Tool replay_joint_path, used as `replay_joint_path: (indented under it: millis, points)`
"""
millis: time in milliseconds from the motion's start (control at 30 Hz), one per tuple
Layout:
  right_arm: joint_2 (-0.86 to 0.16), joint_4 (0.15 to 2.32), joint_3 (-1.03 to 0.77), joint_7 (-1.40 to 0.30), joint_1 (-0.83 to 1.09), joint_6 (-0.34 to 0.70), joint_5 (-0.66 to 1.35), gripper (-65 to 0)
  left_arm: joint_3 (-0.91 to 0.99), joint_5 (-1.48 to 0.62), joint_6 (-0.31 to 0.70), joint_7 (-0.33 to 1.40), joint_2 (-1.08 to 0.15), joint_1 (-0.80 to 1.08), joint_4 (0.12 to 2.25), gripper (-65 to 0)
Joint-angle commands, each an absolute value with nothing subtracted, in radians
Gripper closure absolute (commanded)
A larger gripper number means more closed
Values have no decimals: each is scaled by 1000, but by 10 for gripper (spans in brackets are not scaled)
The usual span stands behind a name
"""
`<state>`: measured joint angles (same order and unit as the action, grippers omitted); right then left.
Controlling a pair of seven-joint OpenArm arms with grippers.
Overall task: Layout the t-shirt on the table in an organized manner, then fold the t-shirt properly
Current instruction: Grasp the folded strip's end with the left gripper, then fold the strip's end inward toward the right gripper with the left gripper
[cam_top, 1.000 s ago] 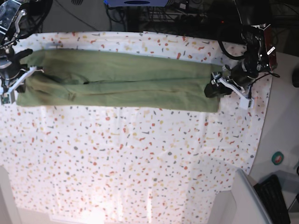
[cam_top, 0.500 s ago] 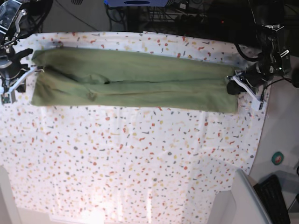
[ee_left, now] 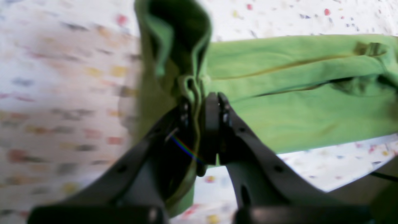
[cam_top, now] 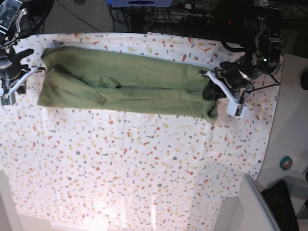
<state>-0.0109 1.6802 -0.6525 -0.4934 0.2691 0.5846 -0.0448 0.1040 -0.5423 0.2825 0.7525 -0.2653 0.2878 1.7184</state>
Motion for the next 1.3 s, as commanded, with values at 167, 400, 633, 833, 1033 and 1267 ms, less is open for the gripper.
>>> replay_joint_path:
  millis: [167, 400, 633, 833, 1033, 1267]
  points:
    - [-8, 1696, -656, -470, 262, 581, -33, 0, -81, -555, 266, 736, -220, 225, 1712, 0]
    - [-7, 1696, -662, -470, 262, 581, -33, 0, -97, -555, 266, 739, -145, 194, 1636, 0]
    - [-7, 1696, -656, -470, 262, 581, -33, 0, -160, -555, 266, 737, -136, 171, 1618, 0]
    - [-7, 1696, -656, -470, 262, 581, -33, 0, -183, -555, 266, 737, -124, 165, 1618, 0]
    - [-7, 1695, -656, -470, 262, 581, -33, 0, -186, -555, 266, 737, -88, 163, 1600, 0]
    - [-7, 1695, -659, -470, 262, 581, -33, 0, -188, -556, 266, 739, -81, 139, 1535, 0]
